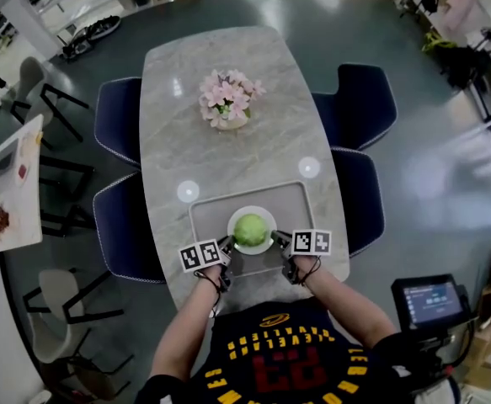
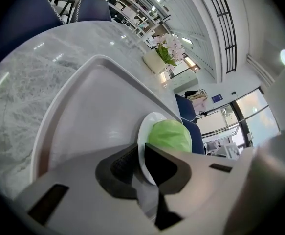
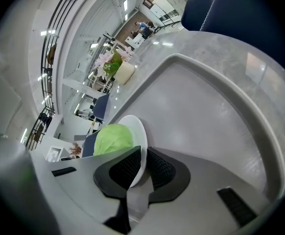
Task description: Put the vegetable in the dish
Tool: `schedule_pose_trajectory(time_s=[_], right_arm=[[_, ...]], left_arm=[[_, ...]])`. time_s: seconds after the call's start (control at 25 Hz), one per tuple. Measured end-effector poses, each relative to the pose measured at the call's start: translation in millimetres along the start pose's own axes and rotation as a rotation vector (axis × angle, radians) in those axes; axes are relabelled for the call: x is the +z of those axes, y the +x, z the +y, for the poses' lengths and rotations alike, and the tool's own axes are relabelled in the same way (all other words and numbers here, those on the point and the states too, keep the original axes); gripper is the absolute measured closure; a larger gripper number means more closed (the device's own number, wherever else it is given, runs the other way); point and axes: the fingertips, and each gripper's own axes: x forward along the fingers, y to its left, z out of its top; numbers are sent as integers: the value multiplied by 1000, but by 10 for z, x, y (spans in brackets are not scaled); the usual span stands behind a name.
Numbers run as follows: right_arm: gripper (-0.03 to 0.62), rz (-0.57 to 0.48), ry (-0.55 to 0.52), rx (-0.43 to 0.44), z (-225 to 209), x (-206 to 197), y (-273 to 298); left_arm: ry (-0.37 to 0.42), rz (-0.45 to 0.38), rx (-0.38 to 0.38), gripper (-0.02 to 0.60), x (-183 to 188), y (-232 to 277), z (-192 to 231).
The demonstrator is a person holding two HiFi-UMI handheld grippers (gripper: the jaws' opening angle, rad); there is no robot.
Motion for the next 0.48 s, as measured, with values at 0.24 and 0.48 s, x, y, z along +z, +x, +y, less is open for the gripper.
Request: schedule_pose_trajectory(time_s=[0.24, 0.48], right_arm=[[568, -65, 13, -12, -68, 150, -193], [568, -131, 44, 1, -121, 230, -358]], left_arm=[[28, -35, 41, 547, 28, -119, 66], [-9, -116, 65, 548, 121, -320, 161]])
